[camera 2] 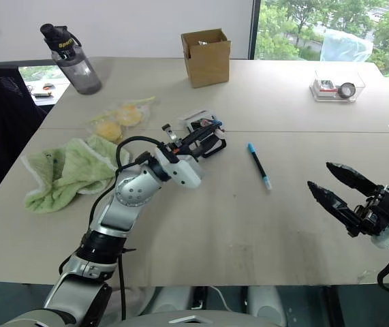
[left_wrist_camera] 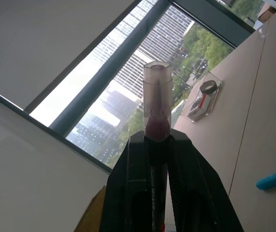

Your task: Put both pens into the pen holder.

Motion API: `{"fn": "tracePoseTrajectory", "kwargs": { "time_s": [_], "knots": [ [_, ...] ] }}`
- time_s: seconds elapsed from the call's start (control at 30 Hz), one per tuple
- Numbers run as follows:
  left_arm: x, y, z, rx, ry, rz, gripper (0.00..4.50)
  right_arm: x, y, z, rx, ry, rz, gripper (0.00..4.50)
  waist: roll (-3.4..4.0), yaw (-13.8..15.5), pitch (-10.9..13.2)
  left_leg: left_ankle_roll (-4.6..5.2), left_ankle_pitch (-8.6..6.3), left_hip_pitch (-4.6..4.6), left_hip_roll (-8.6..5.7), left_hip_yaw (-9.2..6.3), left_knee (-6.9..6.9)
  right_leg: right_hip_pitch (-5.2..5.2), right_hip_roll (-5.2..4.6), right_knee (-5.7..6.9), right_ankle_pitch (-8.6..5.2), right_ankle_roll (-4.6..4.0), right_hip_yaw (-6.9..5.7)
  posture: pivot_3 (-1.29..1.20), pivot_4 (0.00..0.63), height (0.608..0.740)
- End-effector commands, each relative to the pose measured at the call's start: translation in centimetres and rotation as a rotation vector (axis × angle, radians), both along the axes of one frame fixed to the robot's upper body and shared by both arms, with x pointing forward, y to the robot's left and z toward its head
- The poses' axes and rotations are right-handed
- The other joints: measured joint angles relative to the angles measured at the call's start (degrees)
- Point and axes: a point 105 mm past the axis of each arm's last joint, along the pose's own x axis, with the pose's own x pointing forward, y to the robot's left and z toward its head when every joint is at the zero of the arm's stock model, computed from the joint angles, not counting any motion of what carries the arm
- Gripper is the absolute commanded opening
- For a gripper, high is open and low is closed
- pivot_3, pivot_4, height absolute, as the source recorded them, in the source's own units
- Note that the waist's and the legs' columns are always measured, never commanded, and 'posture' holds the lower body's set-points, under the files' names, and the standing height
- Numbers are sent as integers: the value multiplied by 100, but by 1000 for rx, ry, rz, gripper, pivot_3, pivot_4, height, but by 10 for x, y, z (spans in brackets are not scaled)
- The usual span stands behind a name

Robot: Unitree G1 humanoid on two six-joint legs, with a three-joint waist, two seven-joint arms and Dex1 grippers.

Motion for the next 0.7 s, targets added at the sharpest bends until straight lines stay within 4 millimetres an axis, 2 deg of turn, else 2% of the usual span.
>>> {"fn": "tracePoseTrajectory", "kwargs": {
  "time_s": [0.03, 0.57, 0.63, 0.7],
  "knots": [
    [5, 0, 1, -15, -2, 11, 0, 0, 3, 8, -6, -39, 7, 3290, 0, -6, 0, 0, 0, 1, 0, 0, 0, 0, 0, 1, 0, 0, 0, 0, 150, 736],
    [26, 8, -12, 4, 74, 103, 0, 1, 4, 6, -5, -47, -1, 3290, 0, -3, 0, 0, 0, 2, 0, -2, 1, 0, -1, 8, 0, 0, -5, 0, 150, 736],
    [30, 9, -13, 7, 79, 122, 1077, 1, 4, 6, -5, -47, -1, 3350, 0, -3, 0, -1, 0, 2, -1, -2, 1, 0, -2, 8, 0, 0, -4, 0, 150, 736],
    [35, 11, -12, 2, 75, 147, 1501, 1, 4, 5, -5, -47, -2, 3350, 0, -3, 0, -1, 0, 1, -1, -2, 1, 0, -2, 7, 0, 0, -5, 0, 150, 736]
  ]
}}
